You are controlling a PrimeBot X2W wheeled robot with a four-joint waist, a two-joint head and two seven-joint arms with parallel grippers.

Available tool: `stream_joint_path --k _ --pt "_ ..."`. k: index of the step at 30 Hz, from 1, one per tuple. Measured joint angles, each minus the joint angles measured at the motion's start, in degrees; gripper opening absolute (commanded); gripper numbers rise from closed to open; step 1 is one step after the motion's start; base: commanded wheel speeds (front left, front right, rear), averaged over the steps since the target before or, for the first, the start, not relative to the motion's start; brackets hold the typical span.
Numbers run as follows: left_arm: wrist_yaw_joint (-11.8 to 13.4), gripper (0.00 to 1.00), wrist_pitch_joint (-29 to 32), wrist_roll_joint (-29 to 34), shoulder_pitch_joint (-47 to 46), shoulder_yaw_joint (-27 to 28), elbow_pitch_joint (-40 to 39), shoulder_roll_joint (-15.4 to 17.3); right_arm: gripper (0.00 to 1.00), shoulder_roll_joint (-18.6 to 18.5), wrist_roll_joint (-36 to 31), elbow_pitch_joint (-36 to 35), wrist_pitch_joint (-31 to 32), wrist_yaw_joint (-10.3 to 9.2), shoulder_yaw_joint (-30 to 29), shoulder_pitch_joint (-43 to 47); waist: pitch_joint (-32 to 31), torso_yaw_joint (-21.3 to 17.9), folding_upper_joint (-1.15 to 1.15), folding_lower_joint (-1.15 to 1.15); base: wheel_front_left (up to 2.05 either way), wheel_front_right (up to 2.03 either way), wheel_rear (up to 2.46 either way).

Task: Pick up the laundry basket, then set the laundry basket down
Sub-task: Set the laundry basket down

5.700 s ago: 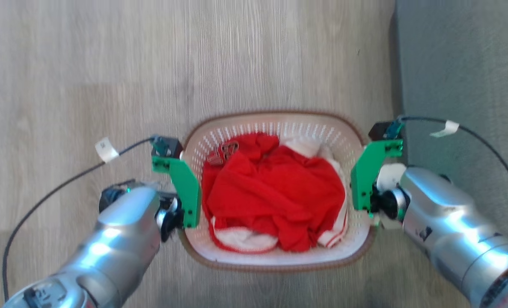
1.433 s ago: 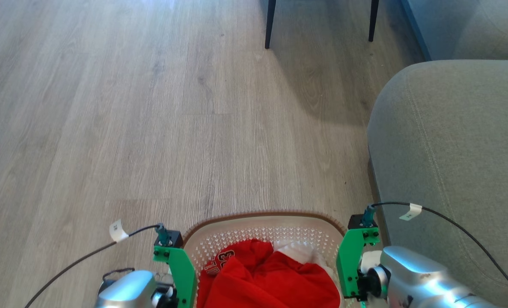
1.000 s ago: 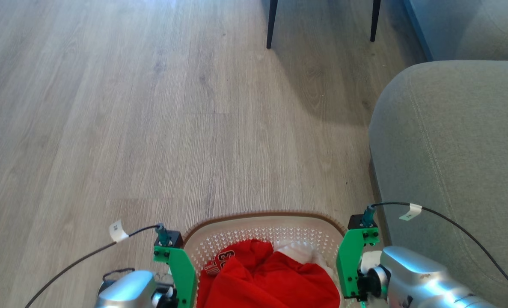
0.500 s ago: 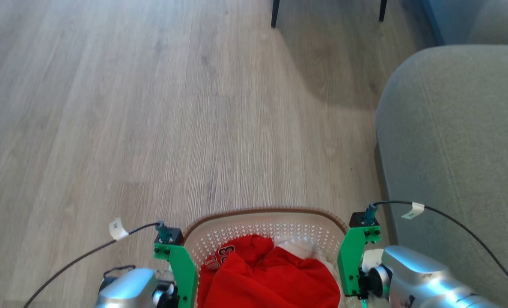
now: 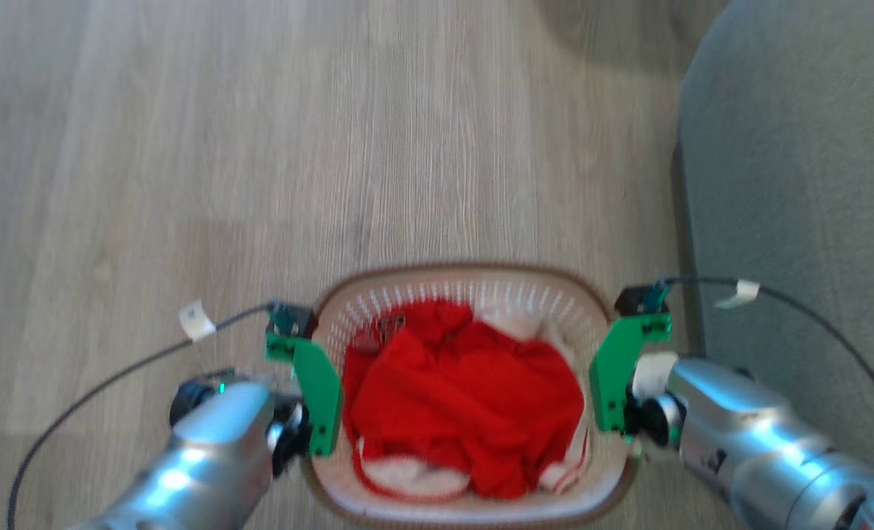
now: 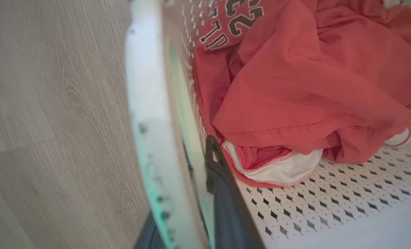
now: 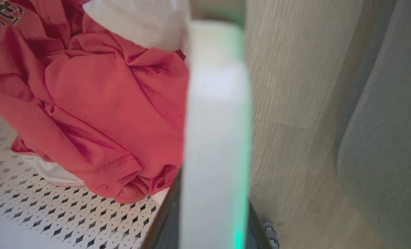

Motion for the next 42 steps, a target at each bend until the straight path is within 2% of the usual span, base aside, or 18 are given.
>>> stream_joint_path --k 8,13,22,32,42 --pt "2.5 0.0 -4.1 1.3 -5.6 0.0 -2.6 0.0 0.0 -2.0 -1.7 -0.5 -6.2 0.04 -0.3 -5.2 10.1 -0.1 0.0 0.01 0.0 0.0 0.0" --pt "3.2 0.0 -6.4 2.6 -8.6 0.1 -4.2 0.1 0.0 -2.9 -2.3 -0.2 -10.7 0.1 -0.4 -8.1 16.1 -0.2 0.0 0.01 0.0 0.0 0.0" --pt "5.2 0.0 -9.2 4.3 -12.8 0.1 -5.4 0.3 0.0 -3.1 -2.3 0.9 -15.3 0.11 -0.9 -11.8 25.3 -0.4 0.0 0.0 0.0 0.0 0.0" --pt "7.1 0.0 -14.2 3.9 -16.3 0.2 -6.4 0.4 0.0 -3.2 -3.5 2.2 -19.4 0.11 -1.1 -15.7 32.3 -0.4 0.0 0.0 0.0 0.0 0.0" --pt "7.2 0.0 -16.1 3.9 -18.8 0.2 -6.6 0.3 0.0 -3.2 -3.5 3.8 -23.2 0.18 -1.3 -18.3 37.3 -0.5 0.0 -0.01 0.0 0.0 0.0"
